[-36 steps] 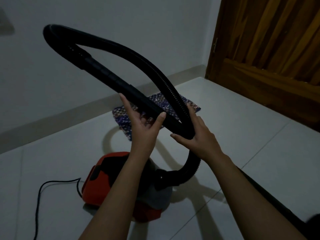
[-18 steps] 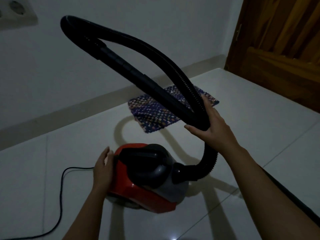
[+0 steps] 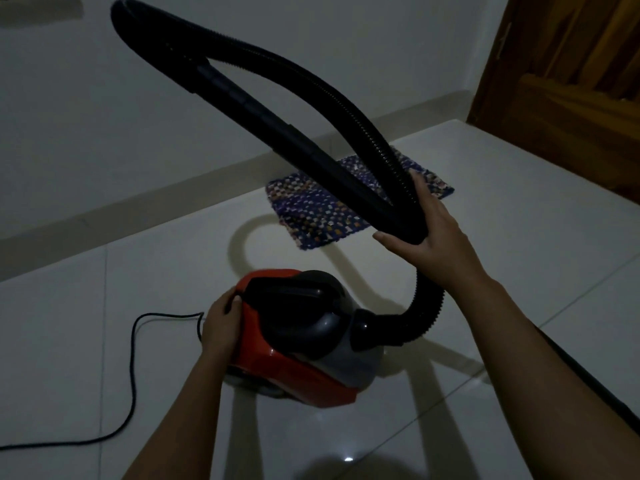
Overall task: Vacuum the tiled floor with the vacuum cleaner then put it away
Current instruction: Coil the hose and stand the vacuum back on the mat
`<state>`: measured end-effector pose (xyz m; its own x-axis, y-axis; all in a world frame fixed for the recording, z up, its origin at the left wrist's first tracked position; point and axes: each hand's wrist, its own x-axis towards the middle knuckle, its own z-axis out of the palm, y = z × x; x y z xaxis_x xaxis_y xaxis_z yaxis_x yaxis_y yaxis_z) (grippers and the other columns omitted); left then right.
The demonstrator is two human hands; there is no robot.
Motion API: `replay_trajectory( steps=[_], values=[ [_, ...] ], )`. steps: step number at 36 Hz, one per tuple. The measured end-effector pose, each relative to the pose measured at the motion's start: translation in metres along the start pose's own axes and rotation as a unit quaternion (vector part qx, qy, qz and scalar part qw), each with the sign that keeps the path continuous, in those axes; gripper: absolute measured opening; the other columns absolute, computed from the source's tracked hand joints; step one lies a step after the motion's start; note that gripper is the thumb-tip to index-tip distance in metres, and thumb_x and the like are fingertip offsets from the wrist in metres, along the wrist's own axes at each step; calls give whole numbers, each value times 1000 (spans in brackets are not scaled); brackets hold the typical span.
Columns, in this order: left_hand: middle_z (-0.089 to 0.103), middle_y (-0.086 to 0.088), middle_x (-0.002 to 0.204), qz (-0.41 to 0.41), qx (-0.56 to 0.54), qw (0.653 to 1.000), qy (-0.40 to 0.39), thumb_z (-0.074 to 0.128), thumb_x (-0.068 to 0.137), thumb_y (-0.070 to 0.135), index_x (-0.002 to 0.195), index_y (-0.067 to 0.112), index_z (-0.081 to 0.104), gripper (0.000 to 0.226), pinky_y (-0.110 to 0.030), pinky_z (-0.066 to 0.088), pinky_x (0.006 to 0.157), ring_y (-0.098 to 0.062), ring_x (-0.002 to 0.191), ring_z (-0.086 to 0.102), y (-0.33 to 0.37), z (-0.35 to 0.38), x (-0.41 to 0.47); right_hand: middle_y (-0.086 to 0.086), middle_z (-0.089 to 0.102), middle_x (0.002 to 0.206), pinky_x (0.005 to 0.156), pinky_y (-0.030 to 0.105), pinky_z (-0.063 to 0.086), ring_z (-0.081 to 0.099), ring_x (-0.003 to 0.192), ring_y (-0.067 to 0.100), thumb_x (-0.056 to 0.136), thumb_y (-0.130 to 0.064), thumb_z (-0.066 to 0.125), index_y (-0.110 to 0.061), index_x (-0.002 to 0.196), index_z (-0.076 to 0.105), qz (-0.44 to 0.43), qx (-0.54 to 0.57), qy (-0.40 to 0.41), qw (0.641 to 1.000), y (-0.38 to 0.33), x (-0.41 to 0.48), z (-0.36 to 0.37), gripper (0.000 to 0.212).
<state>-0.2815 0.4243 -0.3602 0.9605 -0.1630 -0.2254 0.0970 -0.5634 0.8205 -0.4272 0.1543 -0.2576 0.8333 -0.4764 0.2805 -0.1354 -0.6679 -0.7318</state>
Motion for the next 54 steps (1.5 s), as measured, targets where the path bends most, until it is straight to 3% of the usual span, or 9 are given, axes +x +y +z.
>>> replay_trajectory(
  steps=[5, 11, 14, 18, 21, 26, 42, 49, 54],
  values=[
    [58, -4, 128, 7, 16, 1000, 1, 45, 76, 59, 122, 44, 56, 50, -49, 43, 103, -25, 118, 55, -55, -6, 25, -6, 35, 147, 90, 23, 35, 36, 111, -4, 76, -55, 68, -44, 150, 6, -11, 2, 23, 1000, -3, 4, 2, 97],
    [41, -11, 141, -19, -8, 1000, -13, 45, 95, 38, 137, 30, 45, 43, -46, 28, 114, -32, 131, 39, -21, -9, -8, -2, 41, 137, 86, 24, 38, 41, 107, 0, 76, -55, 69, -43, 150, 9, -31, -17, 32, 999, -9, 8, 15, 96],
    [47, -4, 141, -12, -51, 998, -35, 41, 91, 41, 138, 27, 44, 49, -45, 33, 111, -25, 130, 44, -27, -6, 1, 1, 44, 132, 84, 26, 40, 49, 111, 12, 77, -54, 69, -40, 151, 10, -43, -39, 38, 998, -10, 8, 20, 96],
    [60, 0, 122, -22, -171, 981, -92, 30, 100, 18, 134, 16, 47, 38, -38, 45, 96, -19, 109, 58, -22, -4, -7, 6, 46, 128, 84, 29, 43, 52, 112, 21, 76, -55, 68, -36, 152, 11, -54, -59, 54, 995, -9, 10, 21, 97],
    [50, -11, 137, -21, -165, 983, -79, 32, 100, 12, 140, 11, 39, 41, -37, 38, 103, -27, 122, 49, -21, -4, -6, 7, 46, 128, 85, 30, 44, 52, 112, 22, 76, -54, 69, -35, 152, 11, -58, -62, 57, 995, -9, 10, 22, 97],
    [38, -9, 148, -38, -165, 983, -75, 36, 101, 17, 144, 16, 34, 44, -31, 34, 97, -28, 134, 39, -22, -6, -5, 8, 47, 127, 85, 29, 44, 53, 110, 22, 76, -55, 69, -32, 152, 14, -69, -66, 64, 993, -9, 11, 23, 97],
    [42, -10, 146, -17, -136, 990, -46, 37, 100, 15, 141, 14, 39, 41, -32, 35, 102, -26, 132, 41, -18, -3, -13, 9, 51, 120, 87, 42, 51, 55, 106, 25, 74, -58, 68, -31, 152, 17, -76, -74, 77, 991, -11, 15, 24, 96],
    [48, 3, 117, 16, -183, 978, -98, 31, 101, 18, 139, 19, 36, 38, -16, 42, 75, -13, 107, 49, -4, -5, -28, 10, 51, 119, 86, 45, 51, 56, 105, 26, 69, -67, 58, -29, 151, 18, -67, -88, 78, 991, -14, 15, 24, 99],
    [54, 4, 116, 11, -187, 977, -100, 32, 101, 20, 138, 20, 38, 37, -20, 44, 79, -14, 104, 52, -5, -7, -29, 11, 53, 115, 84, 45, 52, 57, 102, 28, 69, -58, 64, -25, 151, 22, -67, -100, 87, 989, -15, 14, 23, 98]
  ],
)
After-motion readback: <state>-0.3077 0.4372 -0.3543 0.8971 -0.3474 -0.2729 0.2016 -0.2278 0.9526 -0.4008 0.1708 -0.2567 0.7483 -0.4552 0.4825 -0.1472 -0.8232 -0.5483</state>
